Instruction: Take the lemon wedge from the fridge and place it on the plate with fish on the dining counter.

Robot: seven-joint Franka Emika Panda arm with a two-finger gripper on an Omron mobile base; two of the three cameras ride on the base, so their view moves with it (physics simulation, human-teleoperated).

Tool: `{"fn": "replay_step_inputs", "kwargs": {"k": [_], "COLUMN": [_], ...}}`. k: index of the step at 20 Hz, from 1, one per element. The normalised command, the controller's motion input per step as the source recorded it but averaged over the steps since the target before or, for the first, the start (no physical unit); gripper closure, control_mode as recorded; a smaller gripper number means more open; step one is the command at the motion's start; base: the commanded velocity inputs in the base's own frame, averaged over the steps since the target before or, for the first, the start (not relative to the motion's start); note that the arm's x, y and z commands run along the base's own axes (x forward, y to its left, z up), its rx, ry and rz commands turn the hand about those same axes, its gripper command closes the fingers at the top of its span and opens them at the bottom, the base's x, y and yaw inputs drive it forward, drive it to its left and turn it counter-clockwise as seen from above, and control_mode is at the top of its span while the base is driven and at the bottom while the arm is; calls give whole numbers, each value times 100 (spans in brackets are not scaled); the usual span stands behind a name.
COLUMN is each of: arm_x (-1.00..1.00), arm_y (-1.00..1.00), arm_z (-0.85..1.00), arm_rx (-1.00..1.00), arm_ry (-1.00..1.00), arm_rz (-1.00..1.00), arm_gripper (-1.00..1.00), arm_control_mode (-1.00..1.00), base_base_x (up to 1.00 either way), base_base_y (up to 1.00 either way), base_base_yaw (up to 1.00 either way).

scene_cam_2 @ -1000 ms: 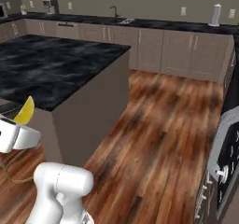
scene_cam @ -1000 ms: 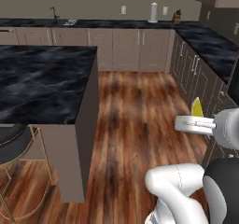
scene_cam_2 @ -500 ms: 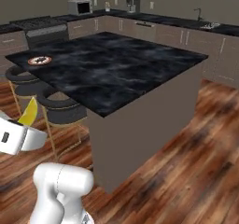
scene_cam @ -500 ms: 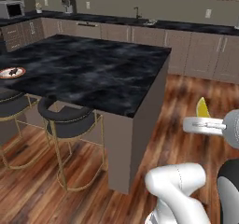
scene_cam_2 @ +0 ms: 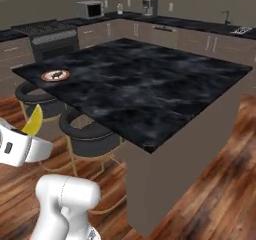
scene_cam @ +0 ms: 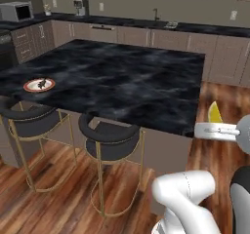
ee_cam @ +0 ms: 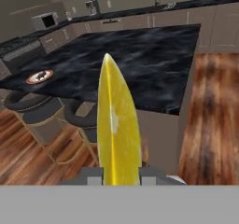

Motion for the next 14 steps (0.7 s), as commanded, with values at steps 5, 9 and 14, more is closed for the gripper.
{"fn": "replay_step_inputs", "kwargs": {"k": [5, 9, 14], "arm_x": [0, 0, 0], "arm_y": [0, 0, 0], "arm_z": [0, 0, 0], "arm_rx": [0, 0, 0], "arm_ry": [0, 0, 0], "arm_rz": [0, 0, 0], "arm_gripper": [100, 100, 100], "arm_control_mode": [100, 100, 100], "base_base_x": [77, 7, 30], "base_base_y": [100, 100, 100], "base_base_yaw": [-28, -42, -40]}}
